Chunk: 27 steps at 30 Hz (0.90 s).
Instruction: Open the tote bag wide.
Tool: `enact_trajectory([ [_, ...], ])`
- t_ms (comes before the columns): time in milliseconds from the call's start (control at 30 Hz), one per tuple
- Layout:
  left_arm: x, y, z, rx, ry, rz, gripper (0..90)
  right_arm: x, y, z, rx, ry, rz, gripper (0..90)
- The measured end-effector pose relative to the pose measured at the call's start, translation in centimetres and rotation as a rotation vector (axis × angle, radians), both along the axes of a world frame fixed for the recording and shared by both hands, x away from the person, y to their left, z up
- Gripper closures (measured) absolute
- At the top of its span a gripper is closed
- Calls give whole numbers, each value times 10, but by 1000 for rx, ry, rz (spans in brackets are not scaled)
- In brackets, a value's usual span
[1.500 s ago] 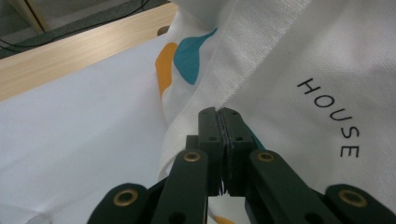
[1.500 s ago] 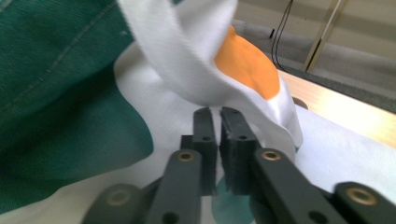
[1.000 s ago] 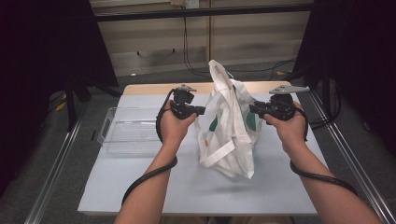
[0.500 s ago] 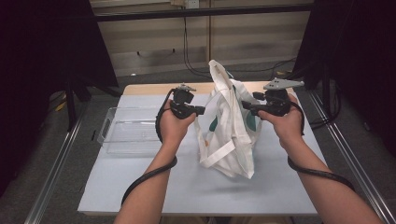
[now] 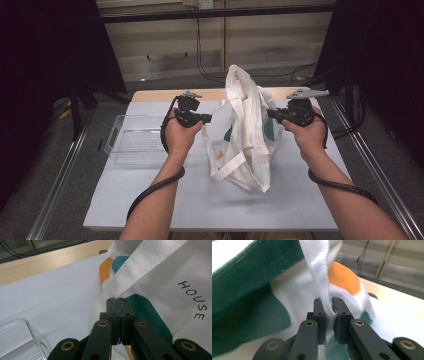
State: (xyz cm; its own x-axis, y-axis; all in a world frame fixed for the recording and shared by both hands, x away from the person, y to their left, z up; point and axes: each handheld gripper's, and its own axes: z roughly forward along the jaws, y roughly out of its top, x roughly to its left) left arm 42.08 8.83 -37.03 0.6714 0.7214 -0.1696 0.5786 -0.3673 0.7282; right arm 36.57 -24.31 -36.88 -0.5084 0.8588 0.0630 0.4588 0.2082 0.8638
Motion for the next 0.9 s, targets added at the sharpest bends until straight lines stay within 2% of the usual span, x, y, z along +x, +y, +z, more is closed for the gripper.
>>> enact_trajectory([
  [67,1,1,-1,-6,5,9,886,-1,-6,-5,11,12,-20,829],
  [100,0,0,-2,-30,9,33,886,-1,-6,-5,11,12,-20,829],
  [233,3,4,-6,-5,14,31,886,-3,-17,-14,5,31,-47,828],
  [567,6,10,-15,-6,27,65,886,-7,-29,-33,20,74,-83,827],
  [633,7,12,-16,16,28,58,885,-7,-31,-37,26,80,-90,825],
  [733,7,13,-17,15,29,61,885,-8,-33,-40,23,84,-95,825],
  [867,7,13,-17,14,32,60,883,-10,-35,-50,27,113,-105,824],
  [900,7,12,-17,23,37,59,887,-10,-35,-52,23,116,-105,824],
])
